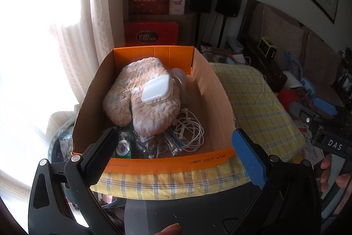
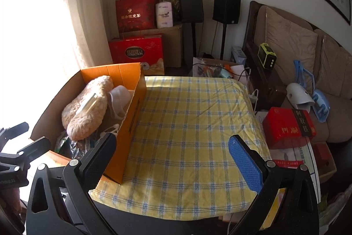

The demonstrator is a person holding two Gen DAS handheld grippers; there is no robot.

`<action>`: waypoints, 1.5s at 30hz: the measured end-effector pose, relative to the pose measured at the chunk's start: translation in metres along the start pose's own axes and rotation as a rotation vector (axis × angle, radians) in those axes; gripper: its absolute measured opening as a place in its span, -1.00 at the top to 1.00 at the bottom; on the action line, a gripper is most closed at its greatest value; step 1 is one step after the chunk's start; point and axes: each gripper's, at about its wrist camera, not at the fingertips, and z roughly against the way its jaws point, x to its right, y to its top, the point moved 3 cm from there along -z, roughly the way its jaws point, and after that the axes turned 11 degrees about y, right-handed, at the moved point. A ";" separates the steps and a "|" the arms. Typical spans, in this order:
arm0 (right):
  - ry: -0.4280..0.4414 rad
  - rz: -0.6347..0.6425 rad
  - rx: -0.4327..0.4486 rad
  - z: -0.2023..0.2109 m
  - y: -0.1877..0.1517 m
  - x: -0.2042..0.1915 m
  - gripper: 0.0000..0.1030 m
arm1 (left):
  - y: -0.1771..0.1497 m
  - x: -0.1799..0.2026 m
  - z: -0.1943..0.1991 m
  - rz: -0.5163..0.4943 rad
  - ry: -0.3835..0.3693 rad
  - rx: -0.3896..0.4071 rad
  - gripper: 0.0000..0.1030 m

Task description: Organize objects

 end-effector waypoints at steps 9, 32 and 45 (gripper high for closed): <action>-0.035 -0.016 0.040 0.018 -0.019 0.002 -0.99 | -0.009 0.003 0.006 0.009 0.024 0.008 -1.00; -0.059 -0.058 0.049 0.030 -0.042 0.010 -0.99 | -0.025 0.017 0.005 -0.007 0.050 -0.015 -1.00; -0.063 -0.047 0.047 0.029 -0.043 0.009 -0.99 | -0.027 0.014 0.004 -0.012 0.076 -0.014 -1.00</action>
